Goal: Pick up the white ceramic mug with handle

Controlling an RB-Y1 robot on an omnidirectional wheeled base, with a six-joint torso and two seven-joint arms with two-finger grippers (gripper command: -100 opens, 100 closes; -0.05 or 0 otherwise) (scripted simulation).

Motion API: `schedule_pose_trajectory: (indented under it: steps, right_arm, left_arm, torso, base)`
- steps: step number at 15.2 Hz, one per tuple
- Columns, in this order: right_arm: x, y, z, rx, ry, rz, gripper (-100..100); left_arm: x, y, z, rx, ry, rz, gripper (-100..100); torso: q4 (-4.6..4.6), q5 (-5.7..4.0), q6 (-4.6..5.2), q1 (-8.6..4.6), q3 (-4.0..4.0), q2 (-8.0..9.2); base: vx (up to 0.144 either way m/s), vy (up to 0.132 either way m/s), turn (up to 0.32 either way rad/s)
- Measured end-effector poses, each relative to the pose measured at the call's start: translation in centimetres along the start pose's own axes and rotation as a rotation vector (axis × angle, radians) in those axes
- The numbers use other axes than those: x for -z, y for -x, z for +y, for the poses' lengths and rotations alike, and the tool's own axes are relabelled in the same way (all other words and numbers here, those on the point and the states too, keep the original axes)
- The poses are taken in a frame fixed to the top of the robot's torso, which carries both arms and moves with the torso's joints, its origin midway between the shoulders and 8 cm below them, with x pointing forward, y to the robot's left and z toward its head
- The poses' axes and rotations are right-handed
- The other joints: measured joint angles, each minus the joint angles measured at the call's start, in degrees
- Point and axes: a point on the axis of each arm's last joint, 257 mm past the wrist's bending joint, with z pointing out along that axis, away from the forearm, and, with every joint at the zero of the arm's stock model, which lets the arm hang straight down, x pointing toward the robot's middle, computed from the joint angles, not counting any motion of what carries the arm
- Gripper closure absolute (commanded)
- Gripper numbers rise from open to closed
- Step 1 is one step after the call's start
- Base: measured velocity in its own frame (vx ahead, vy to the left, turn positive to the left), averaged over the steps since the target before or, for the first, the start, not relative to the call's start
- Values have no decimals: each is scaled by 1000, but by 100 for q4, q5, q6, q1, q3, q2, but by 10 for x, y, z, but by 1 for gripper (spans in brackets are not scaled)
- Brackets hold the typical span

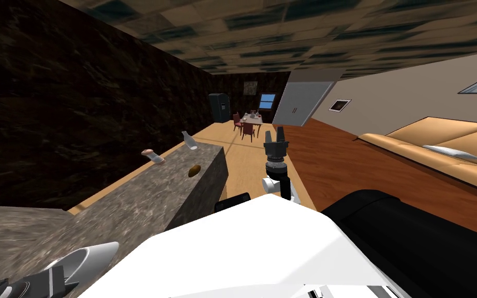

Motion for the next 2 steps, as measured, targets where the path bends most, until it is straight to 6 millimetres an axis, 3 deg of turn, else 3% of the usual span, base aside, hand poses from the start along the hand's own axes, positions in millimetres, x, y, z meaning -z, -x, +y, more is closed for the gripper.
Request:
schedule_pose_trajectory:
  steps: [2]
  right_arm:
    - [0, 0, 0, 0, 0, 0, 0]
  left_arm:
    - [8, 0, 1, -3, -3, -1, 100]
  torso:
    - [-1, 2, 0, 2, -3, -5]
  base:
    - [16, 7, 10]
